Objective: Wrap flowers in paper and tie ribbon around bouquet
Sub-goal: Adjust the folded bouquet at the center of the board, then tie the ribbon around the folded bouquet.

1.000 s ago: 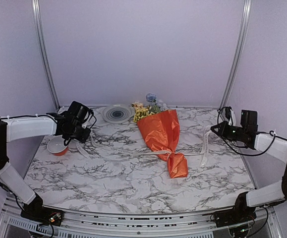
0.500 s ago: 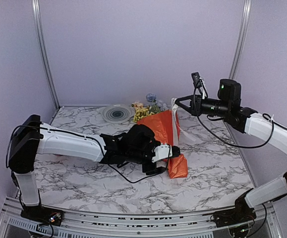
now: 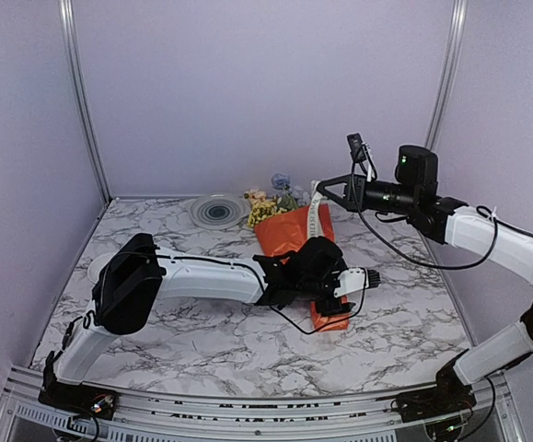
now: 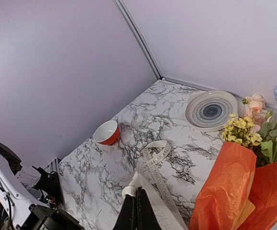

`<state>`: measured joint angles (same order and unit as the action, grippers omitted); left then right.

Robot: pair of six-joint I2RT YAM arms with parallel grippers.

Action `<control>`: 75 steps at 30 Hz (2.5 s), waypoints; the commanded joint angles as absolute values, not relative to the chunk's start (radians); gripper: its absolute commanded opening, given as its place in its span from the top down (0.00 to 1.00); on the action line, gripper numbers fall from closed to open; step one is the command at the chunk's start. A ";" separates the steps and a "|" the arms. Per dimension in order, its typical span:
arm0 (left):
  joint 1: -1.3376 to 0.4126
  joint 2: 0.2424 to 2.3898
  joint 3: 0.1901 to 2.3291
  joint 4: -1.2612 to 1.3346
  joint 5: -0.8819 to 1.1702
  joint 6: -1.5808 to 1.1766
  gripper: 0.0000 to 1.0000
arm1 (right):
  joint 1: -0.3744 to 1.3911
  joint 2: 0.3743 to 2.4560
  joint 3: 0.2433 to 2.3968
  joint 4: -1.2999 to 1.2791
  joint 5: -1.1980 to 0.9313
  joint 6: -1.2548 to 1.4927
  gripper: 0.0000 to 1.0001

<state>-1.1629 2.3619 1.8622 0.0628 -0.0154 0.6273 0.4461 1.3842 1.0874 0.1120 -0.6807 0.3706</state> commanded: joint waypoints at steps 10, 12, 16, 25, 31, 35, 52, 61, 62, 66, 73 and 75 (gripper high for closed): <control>-1.160 2.391 1.779 -0.263 0.199 0.555 0.36 | 0.469 1.419 1.301 0.134 -0.718 0.382 1.00; -1.156 2.384 1.751 -0.266 0.235 0.558 0.37 | 0.473 1.420 1.324 0.134 -0.730 0.386 1.00; -1.145 2.364 1.704 -0.269 0.311 0.557 0.38 | 0.474 1.406 1.346 0.163 -0.742 0.401 1.00; -1.143 2.293 1.653 -0.268 0.388 0.549 0.40 | 0.474 1.436 1.324 0.176 -0.726 0.405 1.00; -1.143 2.043 1.465 -0.013 0.445 0.501 0.29 | 0.475 1.451 1.296 0.163 -0.709 0.398 1.00; -1.135 1.849 1.261 0.263 0.523 0.479 0.23 | 0.473 1.447 1.290 0.156 -0.706 0.389 1.00; -0.972 1.713 1.214 0.370 0.091 0.199 0.27 | 0.473 1.442 1.266 0.140 -0.734 0.383 1.00; -0.960 1.863 1.347 0.385 0.188 0.173 0.24 | 0.473 1.451 1.255 0.141 -0.743 0.391 1.00; -0.960 1.873 1.361 0.390 0.208 0.167 0.31 | 0.473 1.453 1.255 0.138 -0.747 0.390 1.00; -0.960 1.885 1.391 0.398 0.195 0.157 0.94 | 0.473 1.448 1.228 0.117 -0.755 0.378 1.00; -0.962 1.851 1.343 0.452 0.240 0.128 1.00 | 0.474 1.485 1.071 0.034 -0.732 0.344 0.61; -0.962 1.847 1.328 0.480 0.239 0.125 1.00 | 0.473 1.507 1.000 0.072 -0.747 0.365 0.59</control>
